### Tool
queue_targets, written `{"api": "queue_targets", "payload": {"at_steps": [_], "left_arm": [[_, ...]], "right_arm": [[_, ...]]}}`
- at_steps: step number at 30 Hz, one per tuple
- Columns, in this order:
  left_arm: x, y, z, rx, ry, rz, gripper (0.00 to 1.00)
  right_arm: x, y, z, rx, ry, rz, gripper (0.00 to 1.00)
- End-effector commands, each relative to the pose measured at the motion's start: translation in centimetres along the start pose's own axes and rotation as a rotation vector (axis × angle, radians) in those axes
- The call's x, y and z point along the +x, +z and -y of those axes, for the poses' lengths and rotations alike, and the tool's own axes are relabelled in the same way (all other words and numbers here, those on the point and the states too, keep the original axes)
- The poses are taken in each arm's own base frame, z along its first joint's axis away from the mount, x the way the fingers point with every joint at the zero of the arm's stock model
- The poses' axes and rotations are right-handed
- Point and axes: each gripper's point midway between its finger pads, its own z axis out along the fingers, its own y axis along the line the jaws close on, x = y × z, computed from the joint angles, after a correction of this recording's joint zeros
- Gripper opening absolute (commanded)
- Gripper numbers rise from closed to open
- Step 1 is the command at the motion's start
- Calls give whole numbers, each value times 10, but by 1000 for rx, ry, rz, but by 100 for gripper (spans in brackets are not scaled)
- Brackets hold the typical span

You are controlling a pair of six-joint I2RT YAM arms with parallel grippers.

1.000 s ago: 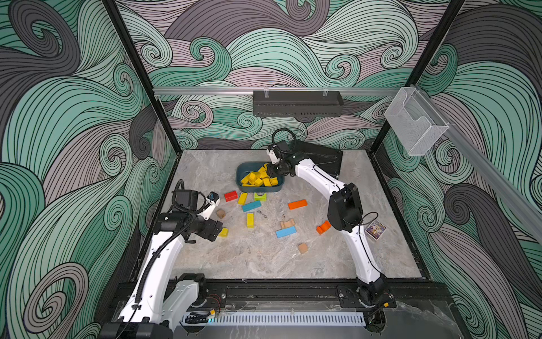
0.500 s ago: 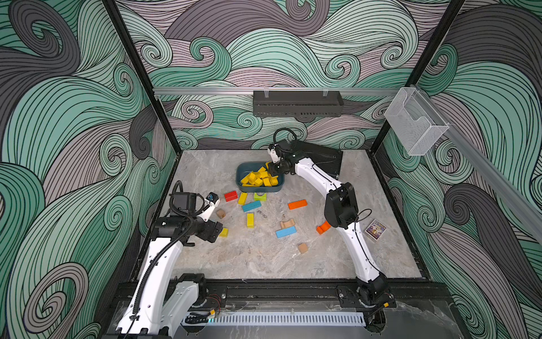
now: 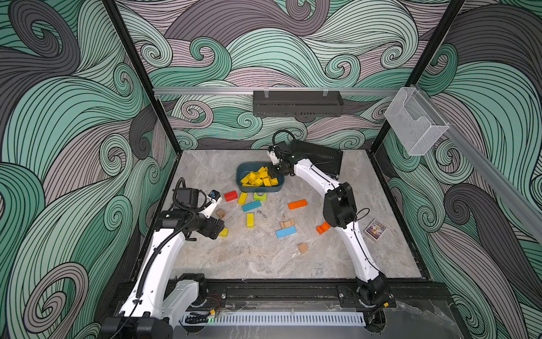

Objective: Pick out the yellow building blocks
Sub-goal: Place the building block in the storage box, then pick up the building block from the center of the board.

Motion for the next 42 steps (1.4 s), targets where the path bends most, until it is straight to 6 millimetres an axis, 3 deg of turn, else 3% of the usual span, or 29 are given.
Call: {"api": "queue_targets", "payload": {"at_steps": [1,8,14,20,28,42], "left_arm": [[-41,-5,-7,25,6,86,95],[-83,38,-3,87,56,36,92],[-107,92,9,98,119,-25,90],[-117,138,8,87,86,-138,84],[-127,173,6,60,90,-170,78],[-122,202,3,55,102,-227,64]], "right_arm": [[-21,-46,-1,33,-16,61,48],[-8,-113,3,82,13,82,48],[39,-156,3,117,16,46,47],[92,-188,9,142,81,47,46],[139,-208,20,175,140,64,46],[173,-201,28,205,160,23,46]]}}
